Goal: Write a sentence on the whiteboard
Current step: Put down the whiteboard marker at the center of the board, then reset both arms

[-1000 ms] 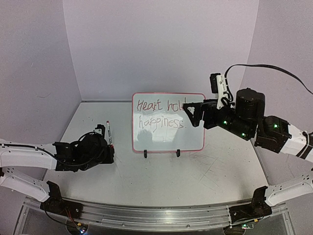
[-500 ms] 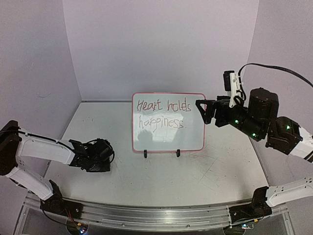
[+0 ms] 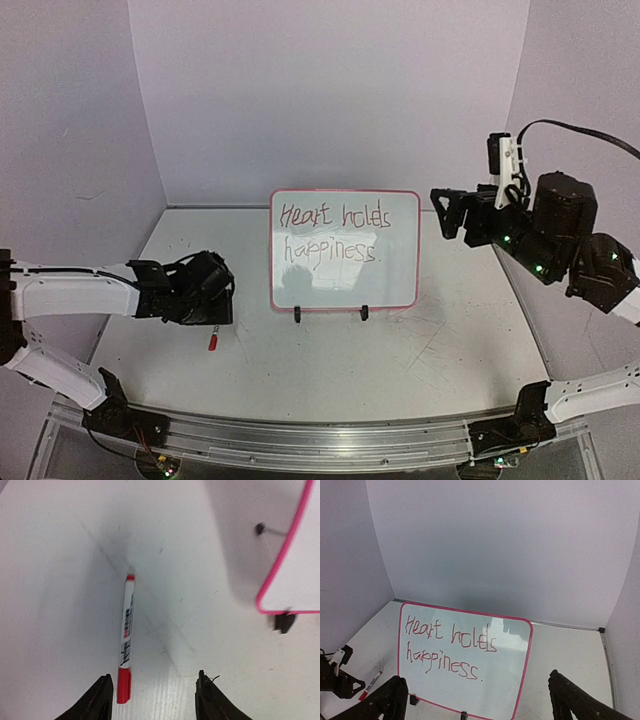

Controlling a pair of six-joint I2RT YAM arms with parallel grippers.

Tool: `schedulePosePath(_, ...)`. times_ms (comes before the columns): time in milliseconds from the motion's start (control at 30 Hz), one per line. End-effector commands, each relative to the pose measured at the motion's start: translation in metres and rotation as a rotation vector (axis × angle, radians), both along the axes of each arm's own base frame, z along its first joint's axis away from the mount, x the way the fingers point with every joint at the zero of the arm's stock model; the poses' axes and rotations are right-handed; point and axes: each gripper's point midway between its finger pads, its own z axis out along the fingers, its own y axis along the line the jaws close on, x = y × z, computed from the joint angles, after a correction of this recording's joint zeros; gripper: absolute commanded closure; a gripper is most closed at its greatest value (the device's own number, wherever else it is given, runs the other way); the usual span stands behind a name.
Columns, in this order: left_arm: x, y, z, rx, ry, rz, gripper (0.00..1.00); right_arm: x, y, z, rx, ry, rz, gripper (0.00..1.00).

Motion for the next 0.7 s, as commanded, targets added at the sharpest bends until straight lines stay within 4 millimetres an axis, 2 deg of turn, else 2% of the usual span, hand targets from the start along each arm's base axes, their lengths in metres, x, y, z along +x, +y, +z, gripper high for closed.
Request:
schedulePosePath(0, 0.035, -0.005, 0.148, -0.068, -0.346, -0.038, 0.34, -0.010, -0.055, 0.065, 0.045, -0.129, -0.148, 0.02)
schedulePosePath(67, 0.041, -0.003, 0.228, -0.097, -0.520, -0.075, 0.25, -0.015, -0.071, 0.088, 0.047, -0.172, -0.179, 0.02)
schedulePosePath(167, 0.035, 0.001, 0.328, -0.126, -0.758, -0.161, 0.17, -0.025, -0.090, 0.120, 0.068, -0.227, -0.198, 0.02)
schedulePosePath(233, 0.026, 0.005, 0.385, -0.147, -0.918, -0.213, 0.13, -0.029, -0.100, 0.136, 0.085, -0.256, -0.216, 0.02)
schedulePosePath(333, 0.008, 0.008, 0.450, -0.195, -1.099, -0.276, 0.09, -0.031, -0.113, 0.152, 0.106, -0.284, -0.268, 0.02)
schedulePosePath(433, -0.007, 0.010, 0.494, -0.218, -1.217, -0.325, 0.03, -0.031, -0.119, 0.164, 0.122, -0.304, -0.304, 0.02)
schedulePosePath(500, -0.010, 0.013, 0.511, -0.204, -1.264, -0.324, 0.01, -0.032, -0.122, 0.169, 0.136, -0.314, -0.317, 0.02)
schedulePosePath(667, -0.013, 0.029, 0.530, -0.183, -1.325, -0.261, 0.01, -0.030, -0.124, 0.162, 0.154, -0.334, -0.345, 0.02)
